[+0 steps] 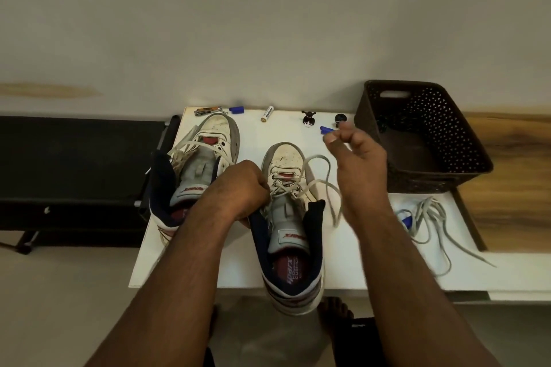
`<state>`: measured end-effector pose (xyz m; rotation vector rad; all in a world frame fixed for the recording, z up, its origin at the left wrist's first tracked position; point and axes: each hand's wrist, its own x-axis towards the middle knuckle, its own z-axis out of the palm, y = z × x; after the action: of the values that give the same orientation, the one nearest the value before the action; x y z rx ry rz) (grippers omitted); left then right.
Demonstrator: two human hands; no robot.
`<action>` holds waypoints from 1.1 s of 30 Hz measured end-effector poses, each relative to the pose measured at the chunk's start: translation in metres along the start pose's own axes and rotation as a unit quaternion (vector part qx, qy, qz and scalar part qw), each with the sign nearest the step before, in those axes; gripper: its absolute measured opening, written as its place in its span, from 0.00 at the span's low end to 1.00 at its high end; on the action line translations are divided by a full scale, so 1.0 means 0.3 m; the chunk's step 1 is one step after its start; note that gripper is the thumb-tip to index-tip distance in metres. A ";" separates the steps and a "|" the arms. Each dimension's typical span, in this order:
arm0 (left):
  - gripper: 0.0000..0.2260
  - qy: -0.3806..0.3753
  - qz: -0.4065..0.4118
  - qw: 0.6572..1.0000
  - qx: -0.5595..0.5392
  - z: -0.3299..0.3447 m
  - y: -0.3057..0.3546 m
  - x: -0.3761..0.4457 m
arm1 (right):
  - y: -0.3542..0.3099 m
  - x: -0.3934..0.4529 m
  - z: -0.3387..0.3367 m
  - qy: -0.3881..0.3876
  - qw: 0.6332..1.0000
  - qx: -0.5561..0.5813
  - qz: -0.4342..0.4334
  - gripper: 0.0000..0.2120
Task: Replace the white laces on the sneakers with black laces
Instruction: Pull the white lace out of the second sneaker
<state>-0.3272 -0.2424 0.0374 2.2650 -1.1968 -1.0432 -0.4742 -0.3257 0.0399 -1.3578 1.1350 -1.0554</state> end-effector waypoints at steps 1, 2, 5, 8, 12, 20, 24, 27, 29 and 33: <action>0.06 -0.003 -0.003 1.000 0.001 -0.001 -0.001 0.001 | -0.005 0.007 -0.011 -0.005 0.998 -0.056 -0.024 0.05; 0.06 -0.004 -0.002 1.000 0.005 -0.001 -0.004 0.002 | -0.003 0.009 -0.021 -0.028 0.991 -0.117 -0.050 0.06; 0.07 -0.002 0.008 1.000 0.021 -0.003 0.001 0.000 | 0.011 -0.019 -0.003 -0.138 0.948 -0.271 -0.093 0.05; 0.07 0.011 0.006 1.000 0.029 -0.001 0.002 0.001 | 0.034 -0.061 0.051 -0.260 0.833 -0.479 -0.098 0.13; 0.06 0.018 -0.007 1.000 0.022 -0.002 -0.005 -0.003 | 0.037 -0.069 0.072 -0.261 0.778 -0.562 -0.102 0.11; 0.08 0.002 0.002 0.999 0.042 0.004 0.003 0.003 | 0.021 -0.074 0.073 -0.302 0.750 -0.584 -0.070 0.13; 0.10 -0.021 0.001 0.999 0.034 0.002 0.004 -0.003 | 0.023 -0.082 0.082 -0.306 0.756 -0.574 -0.080 0.13; 0.09 -0.028 -0.009 0.999 0.014 0.001 0.005 -0.004 | 0.019 -0.062 0.056 -0.245 0.805 -0.539 -0.040 0.10; 0.07 -0.020 -0.015 1.000 0.013 0.004 0.006 -0.004 | 0.022 -0.037 0.018 -0.150 0.849 -0.506 -0.022 0.07; 0.07 0.023 -0.015 0.995 0.094 0.024 0.024 0.005 | 0.019 -0.020 -0.022 -0.041 0.901 -0.431 -0.016 0.11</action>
<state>-0.3359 -0.2475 0.0365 2.4420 -1.2951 -0.9159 -0.4821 -0.3212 0.0347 -2.0794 1.6065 -0.4873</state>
